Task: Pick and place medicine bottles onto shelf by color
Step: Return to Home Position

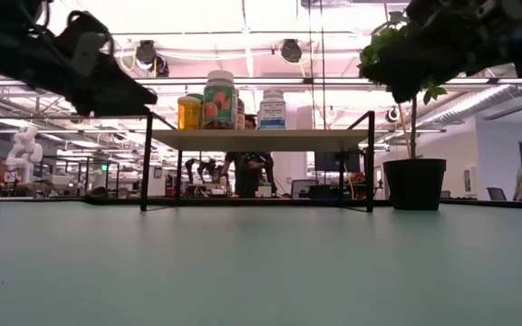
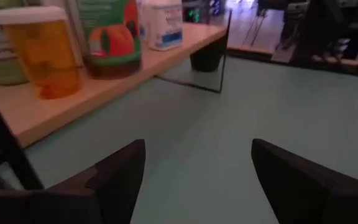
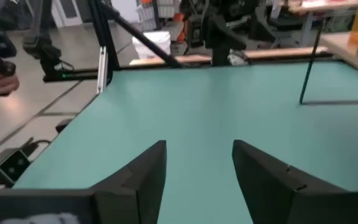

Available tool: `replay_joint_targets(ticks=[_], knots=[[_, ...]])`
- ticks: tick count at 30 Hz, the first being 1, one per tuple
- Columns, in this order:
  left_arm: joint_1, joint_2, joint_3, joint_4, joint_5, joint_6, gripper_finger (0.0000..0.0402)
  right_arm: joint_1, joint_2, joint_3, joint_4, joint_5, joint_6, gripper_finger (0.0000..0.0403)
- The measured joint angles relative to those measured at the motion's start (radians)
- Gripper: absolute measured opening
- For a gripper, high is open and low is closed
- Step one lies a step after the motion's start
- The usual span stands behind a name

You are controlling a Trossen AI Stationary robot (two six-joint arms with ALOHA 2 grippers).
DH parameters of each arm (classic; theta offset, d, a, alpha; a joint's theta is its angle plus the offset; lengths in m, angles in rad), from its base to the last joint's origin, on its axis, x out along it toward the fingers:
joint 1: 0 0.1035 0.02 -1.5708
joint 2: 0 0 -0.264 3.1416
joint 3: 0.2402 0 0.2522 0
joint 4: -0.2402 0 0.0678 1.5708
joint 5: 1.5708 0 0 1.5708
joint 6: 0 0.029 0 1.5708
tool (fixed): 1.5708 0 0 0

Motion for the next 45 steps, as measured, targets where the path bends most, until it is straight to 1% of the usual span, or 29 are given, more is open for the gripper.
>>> replay_joint_targets(ticks=[3, 7, 10, 12, 15, 20, 22, 23, 25, 28, 31, 38, 42, 45], knots=[[0.019, -0.088, -0.06, 0.075, 0.041, 0.051, 0.0296, 0.0, -0.089, -0.03, -0.052, 0.004, -0.026, 0.0165], [0.03, -0.204, -0.091, 0.084, 0.079, 0.081, 0.0295, -0.011, -0.226, -0.07, -0.09, 0.001, -0.043, 0.0151], [0.031, -0.275, -0.099, 0.064, 0.137, 0.104, 0.0274, -0.019, -0.325, -0.102, -0.108, -0.002, -0.04, 0.0141], [0.031, -0.308, -0.097, 0.057, 0.162, 0.125, 0.0243, -0.02, -0.376, -0.12, -0.123, -0.001, -0.033, 0.0131], [0.03, -0.336, -0.098, 0.042, 0.192, 0.148, 0.0178, -0.019, -0.452, -0.157, -0.164, -0.002, -0.021, 0.0106], [0.03, -0.388, -0.098, -0.04, 0.196, 0.176, 0.0063, -0.019, -0.53, -0.199, -0.193, -0.002, -0.006, 0.0041], [0.025, -0.423, -0.098, -0.089, 0.205, 0.182, 0.0024, -0.019, -0.559, -0.21, -0.194, -0.003, -0.002, 0.0015], [0.022, -0.438, -0.098, -0.099, 0.207, 0.183, 0.0013, -0.019, -0.571, -0.217, -0.198, -0.003, -0.002, 0.0008], [0.022, -0.478, -0.098, -0.144, 0.208, 0.191, 0.0009, -0.019, -0.591, -0.222, -0.205, -0.004, 0.001, 0.0006], [0.021, -0.538, -0.098, -0.186, 0.208, 0.208, 0.0022, -0.019, -0.615, -0.223, -0.226, -0.003, 0.006, 0.0011], [0.021, -0.604, -0.098, -0.236, 0.209, 0.231, 0.0029, -0.019, -0.632, -0.223, -0.23, -0.003, -0.012, 0.0005], [0.021, -0.752, -0.098, -0.378, 0.209, 0.232, 0.003, -0.019, -0.689, -0.223, -0.248, 0.0, -0.081, 0.0001], [0.021, -0.823, -0.098, -0.457, 0.21, 0.224, 0.003, -0.019, -0.734, -0.223, -0.267, 0.002, -0.092, 0.0001], [0.021, -0.869, -0.098, -0.499, 0.211, 0.221, 0.003, -0.019, -0.765, -0.223, -0.312, 0.002, -0.094, 0.0001]])
